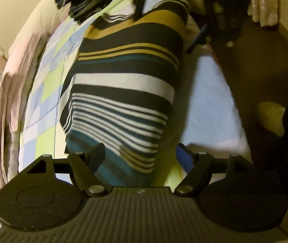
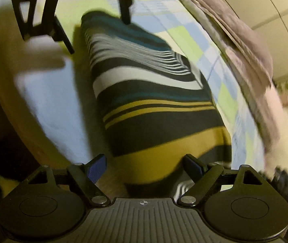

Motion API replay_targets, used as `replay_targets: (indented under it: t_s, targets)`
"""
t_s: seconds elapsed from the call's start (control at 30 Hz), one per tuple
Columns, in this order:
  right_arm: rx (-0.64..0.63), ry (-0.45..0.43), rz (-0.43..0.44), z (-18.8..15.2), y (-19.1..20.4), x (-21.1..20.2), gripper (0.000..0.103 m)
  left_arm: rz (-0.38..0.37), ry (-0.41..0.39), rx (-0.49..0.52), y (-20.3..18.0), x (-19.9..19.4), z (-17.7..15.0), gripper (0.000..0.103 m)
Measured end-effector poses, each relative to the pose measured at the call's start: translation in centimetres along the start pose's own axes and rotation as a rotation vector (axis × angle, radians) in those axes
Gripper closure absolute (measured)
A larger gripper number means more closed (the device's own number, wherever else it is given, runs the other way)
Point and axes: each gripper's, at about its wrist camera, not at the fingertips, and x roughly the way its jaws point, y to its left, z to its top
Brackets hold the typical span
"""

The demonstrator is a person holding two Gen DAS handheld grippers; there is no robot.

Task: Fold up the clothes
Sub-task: 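Lift the sweater with both tools and carry it over the dark clothes stack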

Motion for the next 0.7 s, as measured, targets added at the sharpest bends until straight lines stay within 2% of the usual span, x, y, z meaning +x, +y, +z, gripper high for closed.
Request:
replay_targets:
  t_s: [0.1,0.17,0.2,0.23,0.3,0.33,0.37,0.4,0.43,0.5,0.6,0.7]
  targets:
    - [-0.026,-0.016,-0.031,-0.5,-0.1,1.8,0.018,0.020,-0.003,0.058,-0.7,1.2,0.3,0.028]
    - [0.022,-0.035,-0.010,-0.6,-1.7,1.8,0.029,0.035,-0.001,0.084,-0.7,1.8,0.6,0.027]
    - [0.047,-0.041,0.005,-0.7,-2.7,1.4,0.039,0.042,0.002,0.097,-0.6,2.1,0.7,0.026]
    - [0.072,-0.048,0.019,-0.7,-3.6,1.0,0.044,0.049,0.007,0.112,-0.5,2.4,0.9,0.026]
    - [0.122,-0.060,0.048,-0.8,-5.5,0.2,0.045,0.064,0.023,0.135,-0.2,2.9,1.2,0.027]
    - [0.147,-0.066,0.063,-0.8,-6.5,-0.2,0.045,0.070,0.035,0.140,0.1,3.2,1.3,0.036]
    - [0.159,-0.066,0.065,-0.9,-7.1,-0.3,0.045,0.075,0.049,0.136,0.5,3.5,1.5,0.060]
    - [0.169,-0.060,0.063,-0.9,-7.5,-0.3,0.045,0.069,0.067,0.114,1.1,3.8,1.7,0.072]
    - [0.171,-0.059,0.069,-1.0,-7.6,-0.1,0.045,0.054,0.085,0.084,1.9,4.1,1.8,0.078]
    - [0.149,-0.056,0.059,-1.1,-6.9,0.1,0.043,0.016,0.101,0.028,3.2,4.4,2.0,0.080]
    - [0.119,-0.062,0.022,-1.0,-4.9,0.4,0.025,-0.009,0.103,-0.014,4.1,4.1,2.1,0.081]
    - [0.078,-0.070,-0.021,-0.8,-2.6,1.3,0.020,-0.018,0.106,-0.036,4.6,3.9,2.2,0.081]
